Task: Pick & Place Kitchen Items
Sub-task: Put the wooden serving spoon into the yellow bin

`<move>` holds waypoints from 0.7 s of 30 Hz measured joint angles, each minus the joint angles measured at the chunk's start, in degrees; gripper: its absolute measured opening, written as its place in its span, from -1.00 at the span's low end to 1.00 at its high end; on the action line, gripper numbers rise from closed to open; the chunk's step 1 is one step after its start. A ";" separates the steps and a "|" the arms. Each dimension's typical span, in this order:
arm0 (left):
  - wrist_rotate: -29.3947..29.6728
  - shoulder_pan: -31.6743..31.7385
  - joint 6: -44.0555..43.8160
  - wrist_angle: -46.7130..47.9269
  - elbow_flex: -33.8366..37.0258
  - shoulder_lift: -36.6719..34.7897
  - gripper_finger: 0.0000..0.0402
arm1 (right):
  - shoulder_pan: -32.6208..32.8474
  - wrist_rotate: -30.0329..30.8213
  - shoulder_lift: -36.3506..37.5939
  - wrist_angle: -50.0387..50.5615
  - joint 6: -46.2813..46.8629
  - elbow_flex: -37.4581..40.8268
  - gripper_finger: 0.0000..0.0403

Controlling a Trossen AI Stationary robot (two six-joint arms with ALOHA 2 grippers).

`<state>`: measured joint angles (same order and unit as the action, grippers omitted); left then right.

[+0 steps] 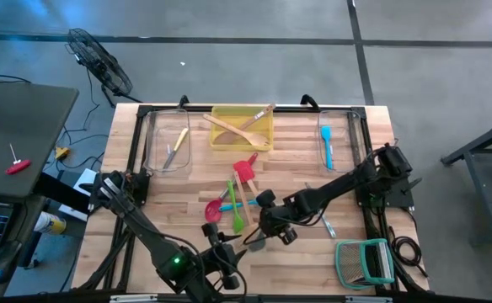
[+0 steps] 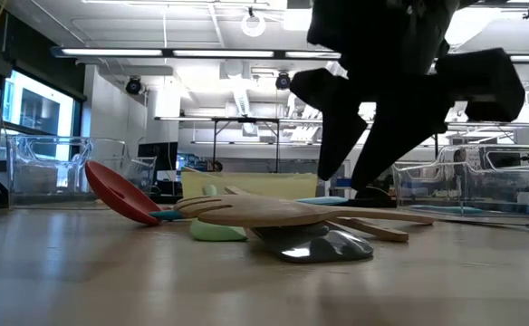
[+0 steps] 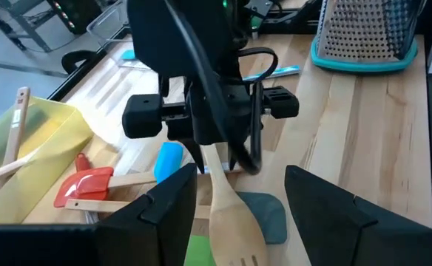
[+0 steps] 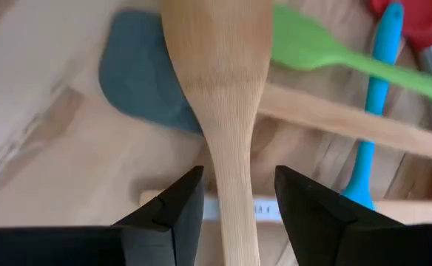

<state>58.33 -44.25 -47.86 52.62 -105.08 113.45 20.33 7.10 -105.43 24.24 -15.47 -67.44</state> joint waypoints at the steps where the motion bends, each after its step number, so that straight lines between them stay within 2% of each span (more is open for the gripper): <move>1: 0.00 -0.02 0.00 0.00 0.00 0.00 -0.01 | 0.08 0.06 0.00 -0.38 -0.26 0.00 -0.22; 14: -0.33 -0.01 0.00 -0.02 0.00 0.00 -0.01 | 0.06 -1.47 -0.03 -0.75 -4.23 0.00 -0.22; 21: -0.33 -0.02 0.00 -0.01 -0.02 0.00 -0.01 | 0.03 -2.41 -2.63 -1.19 -4.69 0.00 -0.22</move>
<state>58.00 -44.27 -47.86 52.61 -105.10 113.45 20.36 4.69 -108.05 23.05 -20.16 -67.44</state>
